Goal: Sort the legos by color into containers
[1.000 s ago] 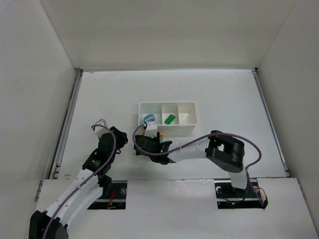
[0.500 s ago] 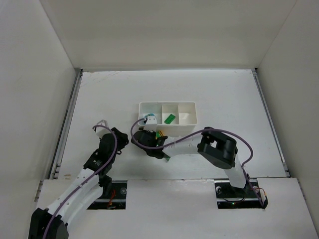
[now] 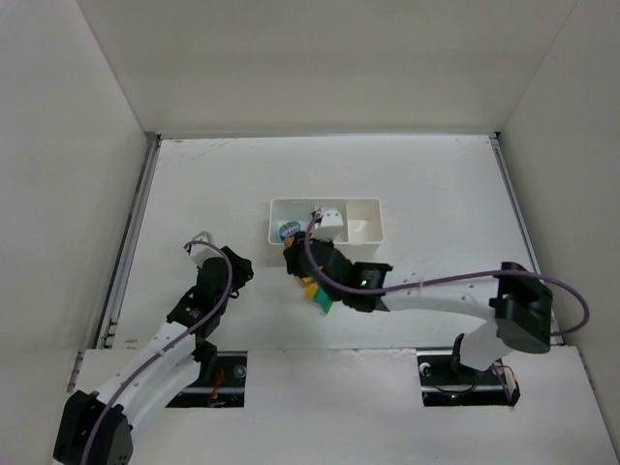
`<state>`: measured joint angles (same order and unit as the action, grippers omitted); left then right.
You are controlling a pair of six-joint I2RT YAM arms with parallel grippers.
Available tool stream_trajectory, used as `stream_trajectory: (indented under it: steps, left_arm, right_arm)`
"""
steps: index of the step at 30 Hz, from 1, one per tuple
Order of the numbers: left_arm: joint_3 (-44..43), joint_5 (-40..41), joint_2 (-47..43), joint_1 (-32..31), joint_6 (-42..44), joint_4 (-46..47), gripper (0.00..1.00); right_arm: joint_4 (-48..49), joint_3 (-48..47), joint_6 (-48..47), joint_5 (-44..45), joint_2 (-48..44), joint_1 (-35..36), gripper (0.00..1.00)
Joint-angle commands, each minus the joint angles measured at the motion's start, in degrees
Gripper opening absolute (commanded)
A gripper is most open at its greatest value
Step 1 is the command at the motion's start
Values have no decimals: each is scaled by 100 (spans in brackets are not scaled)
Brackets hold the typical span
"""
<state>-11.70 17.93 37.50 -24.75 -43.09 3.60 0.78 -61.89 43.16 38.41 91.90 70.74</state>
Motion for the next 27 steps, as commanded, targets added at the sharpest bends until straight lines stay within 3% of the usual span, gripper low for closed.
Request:
stream_trajectory:
  steps: [1,13,23,24,27]
  left_arm:
    - [-95,-18,135,-139,-77,405,39]
    - [-60,52,890,-420,-77,1055,40]
    - [-86,70,1006,-482,-94,1082,40]
    - [-86,70,979,-491,-94,1073,40]
    - [-78,70,961,-500,-94,1055,40]
  right_arm:
    - [415,440,-465,-79,-610,-696,21]
    - [423,1170,-1257,-308,-1157,-2577,23]
    - [432,898,-1591,-291,-542,-2983,25]
    - [441,889,-1600,-291,-515,-3000,28]
    - [459,889,-1609,-221,-602,-2983,50]
